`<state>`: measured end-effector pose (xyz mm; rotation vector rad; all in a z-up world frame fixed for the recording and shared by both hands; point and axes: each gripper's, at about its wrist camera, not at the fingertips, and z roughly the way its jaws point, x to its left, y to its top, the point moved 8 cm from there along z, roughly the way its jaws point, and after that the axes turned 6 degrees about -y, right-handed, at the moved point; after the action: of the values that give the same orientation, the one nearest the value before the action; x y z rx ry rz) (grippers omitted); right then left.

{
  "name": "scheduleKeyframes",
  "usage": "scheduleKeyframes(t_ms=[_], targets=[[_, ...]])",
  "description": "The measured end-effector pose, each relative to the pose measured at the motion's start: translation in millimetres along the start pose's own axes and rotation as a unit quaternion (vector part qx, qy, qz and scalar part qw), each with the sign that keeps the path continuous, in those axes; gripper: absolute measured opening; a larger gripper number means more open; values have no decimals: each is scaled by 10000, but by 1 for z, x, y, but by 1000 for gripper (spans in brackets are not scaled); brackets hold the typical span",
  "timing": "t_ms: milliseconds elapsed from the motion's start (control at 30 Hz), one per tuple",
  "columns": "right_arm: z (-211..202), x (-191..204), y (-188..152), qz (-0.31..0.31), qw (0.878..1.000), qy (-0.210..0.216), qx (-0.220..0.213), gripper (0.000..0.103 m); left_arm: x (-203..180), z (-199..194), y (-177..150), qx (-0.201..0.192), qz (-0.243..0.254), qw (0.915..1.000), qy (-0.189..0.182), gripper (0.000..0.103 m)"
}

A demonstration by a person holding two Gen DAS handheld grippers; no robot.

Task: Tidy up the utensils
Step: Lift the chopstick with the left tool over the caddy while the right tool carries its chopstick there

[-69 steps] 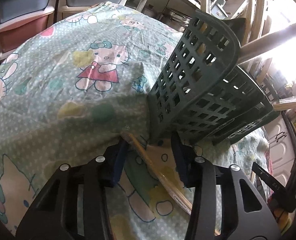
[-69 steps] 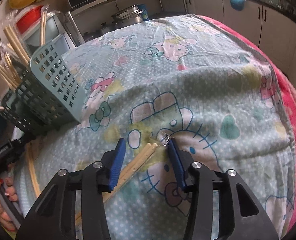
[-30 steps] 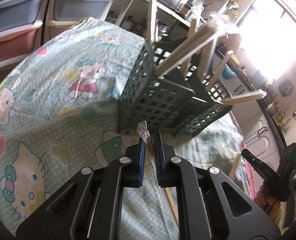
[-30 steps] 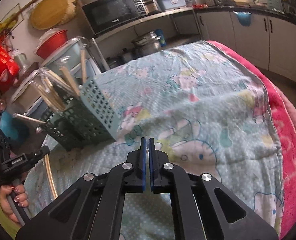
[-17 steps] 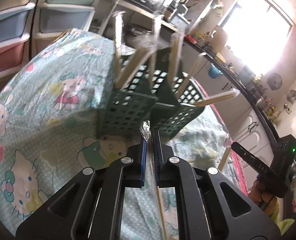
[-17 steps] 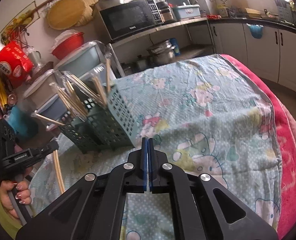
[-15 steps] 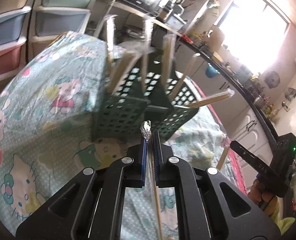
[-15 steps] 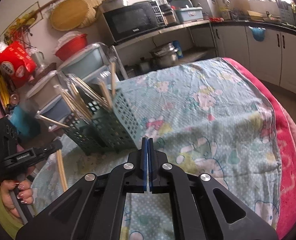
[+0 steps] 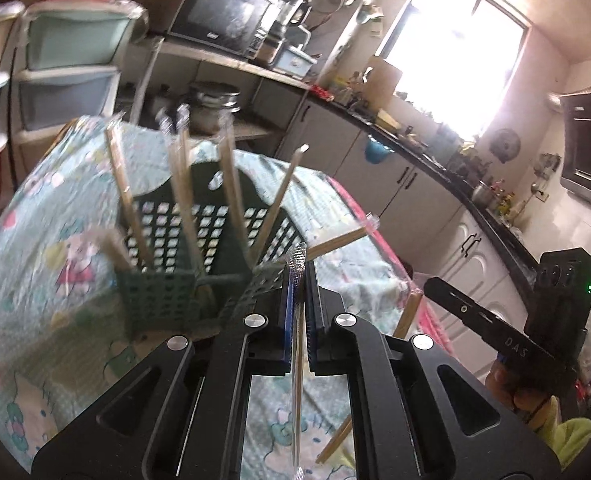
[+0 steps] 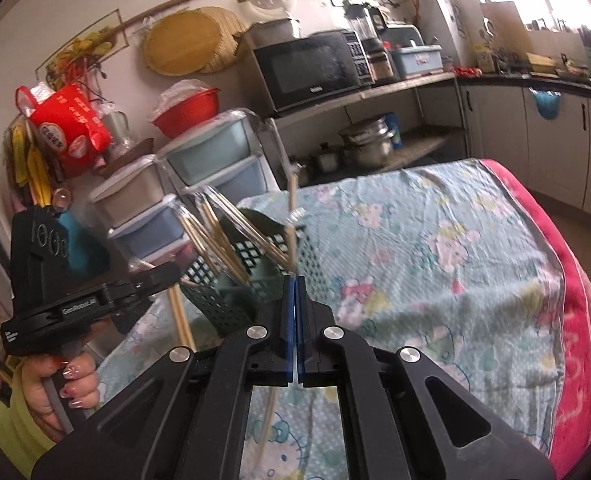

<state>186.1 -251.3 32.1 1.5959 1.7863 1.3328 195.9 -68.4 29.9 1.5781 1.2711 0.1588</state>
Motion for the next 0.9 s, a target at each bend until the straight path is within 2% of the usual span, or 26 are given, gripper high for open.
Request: scheduleKeyframes(t_ms=[433, 900], targets=[[-9, 29, 37, -385, 9984, 202, -353, 1, -30, -7, 44, -321, 442, 9984, -130, 3], [-13, 51, 76, -637, 9948, 368, -708, 1, -34, -21, 90, -728, 585, 9956, -91, 3]])
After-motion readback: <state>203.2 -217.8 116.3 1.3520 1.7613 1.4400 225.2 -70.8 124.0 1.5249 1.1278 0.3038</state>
